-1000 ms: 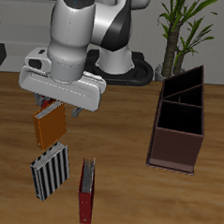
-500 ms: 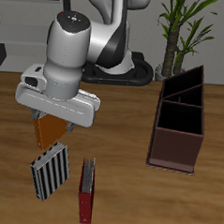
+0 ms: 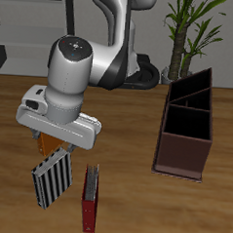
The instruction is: Place the striped book into the left desk caddy's back compartment
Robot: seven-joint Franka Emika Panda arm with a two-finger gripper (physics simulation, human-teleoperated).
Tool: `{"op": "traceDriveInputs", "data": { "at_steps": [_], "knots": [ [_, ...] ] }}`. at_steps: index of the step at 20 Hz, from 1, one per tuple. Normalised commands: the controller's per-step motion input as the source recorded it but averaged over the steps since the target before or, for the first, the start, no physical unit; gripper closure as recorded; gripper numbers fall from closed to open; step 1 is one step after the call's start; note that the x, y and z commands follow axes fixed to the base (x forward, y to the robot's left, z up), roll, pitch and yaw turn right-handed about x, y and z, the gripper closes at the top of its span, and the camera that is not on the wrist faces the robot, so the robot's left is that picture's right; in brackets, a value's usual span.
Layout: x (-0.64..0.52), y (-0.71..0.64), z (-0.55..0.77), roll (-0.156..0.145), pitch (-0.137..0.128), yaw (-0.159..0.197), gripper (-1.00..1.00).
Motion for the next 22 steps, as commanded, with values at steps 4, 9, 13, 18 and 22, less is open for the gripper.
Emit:
{"op": "traceDriveInputs", "data": {
  "at_steps": [4,9,13,18,22],
  "knots": [
    [0.05,-0.04,-0.38,-0.003,0.042,-0.032,-1.00],
    [0.05,-0.06,-0.37,-0.004,0.042,-0.021,-1.00],
    [0.06,-0.04,-0.19,-0.032,0.037,-0.029,1.00],
    [-0.02,-0.10,-0.16,-0.009,0.020,-0.029,1.00],
    [-0.07,0.03,0.06,0.008,-0.009,-0.042,1.00]
  ]
}}
